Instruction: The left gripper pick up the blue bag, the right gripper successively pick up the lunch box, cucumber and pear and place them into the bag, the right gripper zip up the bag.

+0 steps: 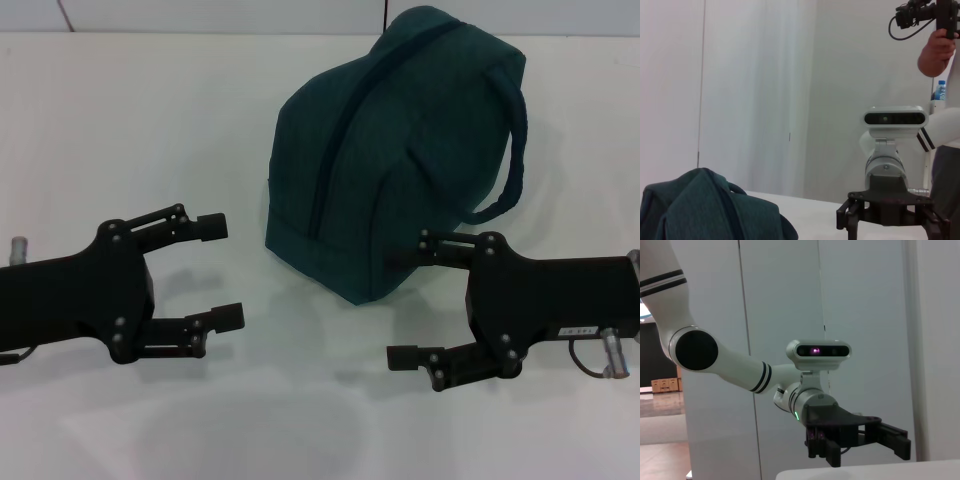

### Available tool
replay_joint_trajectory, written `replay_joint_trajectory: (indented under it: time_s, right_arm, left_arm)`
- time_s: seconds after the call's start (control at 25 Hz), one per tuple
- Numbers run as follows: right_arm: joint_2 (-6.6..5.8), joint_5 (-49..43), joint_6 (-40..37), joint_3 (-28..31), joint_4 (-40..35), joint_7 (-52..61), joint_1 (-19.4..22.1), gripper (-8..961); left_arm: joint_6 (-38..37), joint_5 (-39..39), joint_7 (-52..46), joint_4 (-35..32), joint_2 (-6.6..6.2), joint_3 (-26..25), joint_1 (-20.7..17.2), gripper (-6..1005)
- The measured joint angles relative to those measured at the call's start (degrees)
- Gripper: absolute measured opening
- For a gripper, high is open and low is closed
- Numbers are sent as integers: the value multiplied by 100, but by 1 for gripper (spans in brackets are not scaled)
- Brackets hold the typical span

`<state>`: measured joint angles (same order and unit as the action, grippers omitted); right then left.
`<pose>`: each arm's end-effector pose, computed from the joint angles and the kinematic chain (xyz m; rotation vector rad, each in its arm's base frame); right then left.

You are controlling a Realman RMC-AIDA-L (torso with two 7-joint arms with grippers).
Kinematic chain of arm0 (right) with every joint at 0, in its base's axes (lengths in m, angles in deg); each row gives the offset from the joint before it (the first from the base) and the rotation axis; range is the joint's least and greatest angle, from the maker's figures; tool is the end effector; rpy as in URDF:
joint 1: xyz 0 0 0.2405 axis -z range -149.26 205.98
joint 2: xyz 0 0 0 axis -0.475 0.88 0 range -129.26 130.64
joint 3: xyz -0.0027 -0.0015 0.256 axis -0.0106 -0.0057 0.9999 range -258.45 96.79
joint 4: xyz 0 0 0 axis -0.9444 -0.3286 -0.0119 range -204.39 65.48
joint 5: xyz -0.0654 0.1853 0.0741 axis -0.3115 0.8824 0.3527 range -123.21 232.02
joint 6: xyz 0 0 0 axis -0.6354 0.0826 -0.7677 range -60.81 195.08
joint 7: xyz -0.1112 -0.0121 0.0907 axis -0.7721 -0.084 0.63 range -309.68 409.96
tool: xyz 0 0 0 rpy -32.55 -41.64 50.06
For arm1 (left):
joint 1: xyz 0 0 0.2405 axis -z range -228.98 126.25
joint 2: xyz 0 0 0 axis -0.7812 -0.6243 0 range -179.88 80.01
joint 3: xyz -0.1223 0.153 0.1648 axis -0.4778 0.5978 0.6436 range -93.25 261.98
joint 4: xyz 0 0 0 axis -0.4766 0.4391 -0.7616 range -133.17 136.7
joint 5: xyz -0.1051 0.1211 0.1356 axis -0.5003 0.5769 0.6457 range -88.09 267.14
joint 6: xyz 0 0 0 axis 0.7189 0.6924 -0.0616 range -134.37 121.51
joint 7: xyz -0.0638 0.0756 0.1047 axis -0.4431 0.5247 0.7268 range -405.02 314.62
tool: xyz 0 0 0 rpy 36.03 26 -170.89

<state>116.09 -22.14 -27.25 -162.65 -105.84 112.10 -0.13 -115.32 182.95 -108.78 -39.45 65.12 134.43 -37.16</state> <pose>0.1925 0.2903 -0.0358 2.9191 0.0123 -1.0681 -0.2808 0.2415 0.0424 -2.7153 -0.2418 -1.0589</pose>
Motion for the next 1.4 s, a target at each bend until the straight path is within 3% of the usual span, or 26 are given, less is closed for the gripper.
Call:
replay_joint_trajectory:
  time_s: [1.4]
  right_arm:
    - [26, 26, -3, 0, 9, 0, 2, 886]
  left_arm:
    - [0, 1, -32, 9, 9, -4, 49, 887]
